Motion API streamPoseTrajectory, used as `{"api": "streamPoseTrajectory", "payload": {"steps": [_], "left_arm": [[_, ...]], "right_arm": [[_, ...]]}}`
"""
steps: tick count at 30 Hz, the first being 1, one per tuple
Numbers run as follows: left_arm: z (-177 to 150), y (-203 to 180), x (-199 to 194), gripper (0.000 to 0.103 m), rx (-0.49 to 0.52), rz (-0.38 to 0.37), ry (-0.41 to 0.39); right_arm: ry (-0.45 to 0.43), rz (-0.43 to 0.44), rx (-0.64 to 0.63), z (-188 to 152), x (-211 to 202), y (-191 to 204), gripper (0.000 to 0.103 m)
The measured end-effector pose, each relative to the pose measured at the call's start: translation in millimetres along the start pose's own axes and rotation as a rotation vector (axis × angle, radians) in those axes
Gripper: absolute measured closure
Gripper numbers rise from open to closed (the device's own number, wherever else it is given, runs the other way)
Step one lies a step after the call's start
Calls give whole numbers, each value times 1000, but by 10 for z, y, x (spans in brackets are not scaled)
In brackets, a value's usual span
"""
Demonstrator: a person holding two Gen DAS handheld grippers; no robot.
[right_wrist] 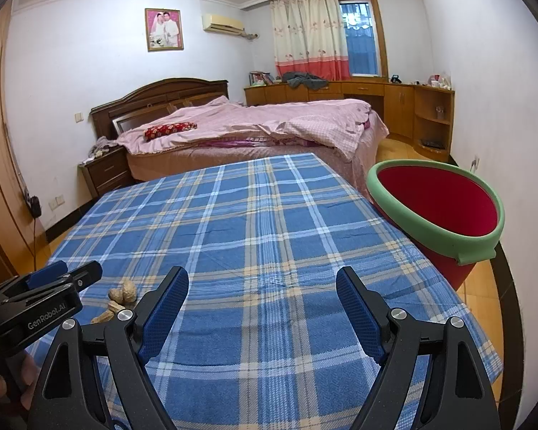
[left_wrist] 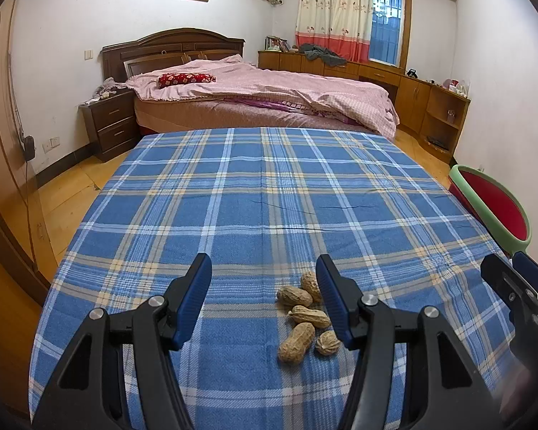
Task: Collect trash
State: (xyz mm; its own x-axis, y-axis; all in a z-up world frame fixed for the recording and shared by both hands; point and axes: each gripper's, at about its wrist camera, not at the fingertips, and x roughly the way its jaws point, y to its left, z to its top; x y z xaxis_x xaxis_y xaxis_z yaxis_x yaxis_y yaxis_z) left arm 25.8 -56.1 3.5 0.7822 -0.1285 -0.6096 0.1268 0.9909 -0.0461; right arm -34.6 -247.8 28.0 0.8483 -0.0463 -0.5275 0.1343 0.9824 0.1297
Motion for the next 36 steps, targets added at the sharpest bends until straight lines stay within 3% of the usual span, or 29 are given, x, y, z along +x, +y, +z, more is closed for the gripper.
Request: {"api": "streamPoseTrajectory", "payload": {"steps": [36], "left_arm": [[0, 17, -2, 43, -2, -2, -3]], "right_arm": [[-4, 2, -11, 20, -27, 13, 18]]}}
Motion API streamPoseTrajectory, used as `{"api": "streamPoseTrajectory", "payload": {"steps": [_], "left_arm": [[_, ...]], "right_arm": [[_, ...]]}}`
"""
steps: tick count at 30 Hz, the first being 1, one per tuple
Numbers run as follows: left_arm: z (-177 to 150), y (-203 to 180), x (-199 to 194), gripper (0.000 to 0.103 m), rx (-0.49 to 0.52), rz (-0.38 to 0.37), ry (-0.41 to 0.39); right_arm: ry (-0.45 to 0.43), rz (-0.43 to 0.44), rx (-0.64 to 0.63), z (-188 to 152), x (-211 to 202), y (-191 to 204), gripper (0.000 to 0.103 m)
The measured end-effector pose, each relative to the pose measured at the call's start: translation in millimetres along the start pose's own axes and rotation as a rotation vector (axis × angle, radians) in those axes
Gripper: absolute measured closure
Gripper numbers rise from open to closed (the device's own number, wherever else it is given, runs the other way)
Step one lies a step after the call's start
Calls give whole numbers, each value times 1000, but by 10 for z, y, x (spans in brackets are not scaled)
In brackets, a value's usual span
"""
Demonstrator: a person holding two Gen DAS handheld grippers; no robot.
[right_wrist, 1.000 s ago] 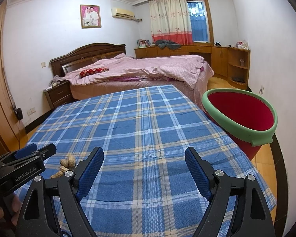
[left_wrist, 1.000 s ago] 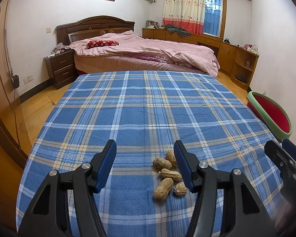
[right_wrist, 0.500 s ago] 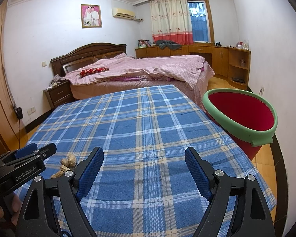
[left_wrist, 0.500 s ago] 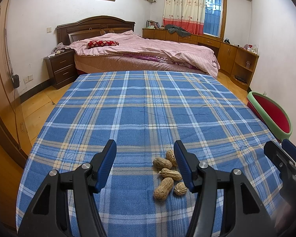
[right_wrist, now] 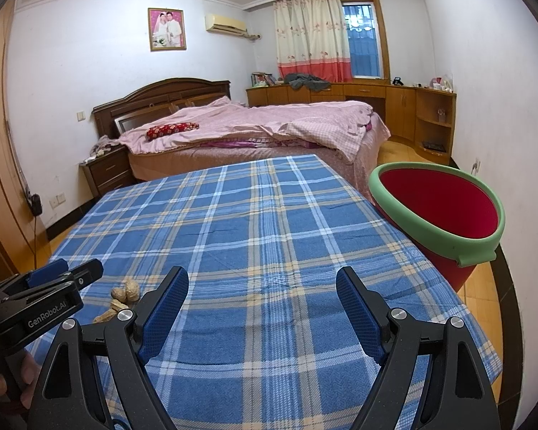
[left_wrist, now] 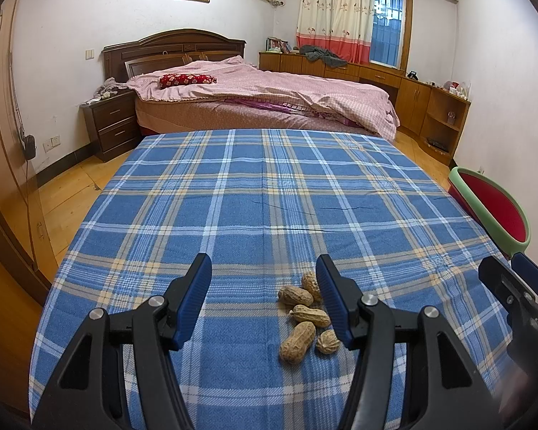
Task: Collect trash
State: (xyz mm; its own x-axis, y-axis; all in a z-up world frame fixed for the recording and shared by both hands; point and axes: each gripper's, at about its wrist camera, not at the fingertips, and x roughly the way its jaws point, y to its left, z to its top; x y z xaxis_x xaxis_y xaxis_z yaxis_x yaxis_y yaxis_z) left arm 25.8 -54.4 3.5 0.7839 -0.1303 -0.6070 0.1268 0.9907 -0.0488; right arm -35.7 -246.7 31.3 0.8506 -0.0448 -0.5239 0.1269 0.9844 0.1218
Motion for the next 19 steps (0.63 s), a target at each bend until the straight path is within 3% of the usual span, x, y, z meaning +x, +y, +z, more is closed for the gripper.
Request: {"api": "streamPoseTrajectory", "payload": {"steps": [19], "left_arm": [[-5, 11, -7, 43, -3, -7, -2]], "right_arm": [[-1, -1, 0, -2, 1, 6, 18]]}}
